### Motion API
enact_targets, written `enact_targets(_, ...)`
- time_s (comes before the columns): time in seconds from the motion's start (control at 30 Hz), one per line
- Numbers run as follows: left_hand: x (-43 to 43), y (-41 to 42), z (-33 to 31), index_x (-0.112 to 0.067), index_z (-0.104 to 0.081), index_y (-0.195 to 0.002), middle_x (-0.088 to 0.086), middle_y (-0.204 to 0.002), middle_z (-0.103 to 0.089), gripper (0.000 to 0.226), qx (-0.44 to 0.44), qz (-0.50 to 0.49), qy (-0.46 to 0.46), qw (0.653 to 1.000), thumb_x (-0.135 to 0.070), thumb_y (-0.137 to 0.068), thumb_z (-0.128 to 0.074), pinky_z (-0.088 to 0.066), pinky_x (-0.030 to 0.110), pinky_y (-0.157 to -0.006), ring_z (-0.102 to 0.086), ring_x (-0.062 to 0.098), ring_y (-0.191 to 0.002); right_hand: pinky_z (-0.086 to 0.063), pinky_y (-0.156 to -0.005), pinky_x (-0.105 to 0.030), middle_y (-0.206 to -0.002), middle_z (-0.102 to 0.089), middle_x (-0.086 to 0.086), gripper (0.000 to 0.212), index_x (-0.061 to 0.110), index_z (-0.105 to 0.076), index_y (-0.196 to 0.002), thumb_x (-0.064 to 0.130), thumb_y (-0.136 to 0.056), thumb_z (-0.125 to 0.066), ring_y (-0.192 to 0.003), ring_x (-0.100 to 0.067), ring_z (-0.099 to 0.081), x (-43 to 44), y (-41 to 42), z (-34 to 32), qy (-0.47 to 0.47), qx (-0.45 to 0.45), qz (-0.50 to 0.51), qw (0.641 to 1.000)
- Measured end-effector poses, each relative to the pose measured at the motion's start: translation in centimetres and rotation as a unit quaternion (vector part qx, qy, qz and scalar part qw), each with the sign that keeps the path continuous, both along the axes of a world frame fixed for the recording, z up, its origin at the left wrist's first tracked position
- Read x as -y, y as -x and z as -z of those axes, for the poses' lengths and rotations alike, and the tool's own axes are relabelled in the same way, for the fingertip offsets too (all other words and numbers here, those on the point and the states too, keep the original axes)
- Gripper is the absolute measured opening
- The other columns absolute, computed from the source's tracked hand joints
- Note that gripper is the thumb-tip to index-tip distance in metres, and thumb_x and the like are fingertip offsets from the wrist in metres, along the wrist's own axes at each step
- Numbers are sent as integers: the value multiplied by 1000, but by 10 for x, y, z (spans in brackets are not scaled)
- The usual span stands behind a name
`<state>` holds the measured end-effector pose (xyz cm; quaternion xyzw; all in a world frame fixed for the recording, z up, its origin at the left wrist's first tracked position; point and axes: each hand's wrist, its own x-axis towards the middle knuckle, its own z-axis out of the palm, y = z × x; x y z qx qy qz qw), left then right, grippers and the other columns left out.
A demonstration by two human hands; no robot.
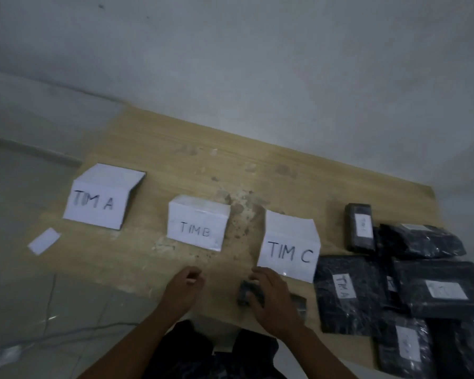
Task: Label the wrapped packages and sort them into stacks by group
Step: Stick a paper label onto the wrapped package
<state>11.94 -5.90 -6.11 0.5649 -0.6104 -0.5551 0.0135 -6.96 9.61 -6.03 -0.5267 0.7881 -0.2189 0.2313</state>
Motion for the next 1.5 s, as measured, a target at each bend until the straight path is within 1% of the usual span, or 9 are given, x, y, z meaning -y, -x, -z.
enact_targets(0.23,66,-107,-22,-15,-62,-108,7,-105,-65,18,-23,-161,77,984,-24,-93,-59,-54,42,-78,-65,25,-95,-39,-103,-39,-138,-47,-5,40,15,-54,-123,26,-85,-47,-131,-23,-39,121,-108,3,17,-5,-173,985)
enact_targets(0.57,104,-229,-40,-16,-63,-99,2,-92,-64,10,-4,-328,146,933,-23,-94,-57,-52,40,-75,-62,21,-87,-20,-113,-46,-159,-15,-12,60,6,-29,-147,14,-92,-52,-146,-28,-13,267,-266,10,-79,-29,-371,925)
enact_targets(0.83,115,-261,-44,-17,-63,-94,-10,-89,-63,5,-28,-406,151,901,-17,-93,-58,-42,13,-66,-58,-1,-80,-19,-113,-53,-159,4,-19,77,3,-12,-149,11,-87,-56,-147,-34,2,339,-340,22,-78,-165,-428,885)
enact_targets(0.93,115,-267,-42,-18,-63,-94,-11,-90,-64,5,-34,-416,144,897,-19,-93,-58,-43,15,-67,-58,-1,-82,-31,-103,-52,-151,-24,-22,74,2,-24,-144,18,-82,-62,-138,-38,-26,348,-344,25,-68,-228,-422,875)
enact_targets(1.03,116,-273,-41,-16,-63,-96,-10,-89,-64,6,-30,-422,145,895,-20,-93,-59,-42,15,-65,-59,0,-80,-48,-77,-41,-107,-61,-13,54,9,-59,-111,24,-62,-78,-94,-30,-59,345,-346,26,-6,-274,-403,873)
enact_targets(1.2,116,-272,-40,-15,-63,-98,-8,-91,-64,8,-29,-417,148,896,-20,-93,-59,-43,16,-67,-59,1,-83,-53,-69,-40,-81,-69,-6,28,16,-67,-90,29,-67,-74,-77,-25,-67,325,-340,29,94,-289,-408,861)
enact_targets(1.33,114,-262,-36,-12,-63,-98,-6,-90,-63,8,-26,-425,153,892,-16,-93,-58,-43,20,-69,-59,7,-82,-49,-74,-39,-90,-69,-4,30,16,-62,-106,23,-77,-58,-83,-26,-64,303,-320,25,69,-180,-359,913)
enact_targets(1.43,114,-245,-38,-11,-61,-97,-4,-88,-61,6,-19,-445,148,883,-12,-93,-56,-42,25,-72,-59,19,-87,-52,-74,-36,-101,-67,-4,25,15,-58,-112,21,-88,-55,-90,-22,-63,287,-291,9,32,23,-185,982)
enact_targets(1.5,112,-229,-40,-12,-60,-99,2,-93,-62,8,-30,-430,128,893,-13,-92,-56,-41,23,-69,-59,19,-88,-53,-68,-23,-103,-66,0,23,16,-56,-113,18,-90,-60,-88,-13,-63,272,-266,-4,-13,188,-49,981)
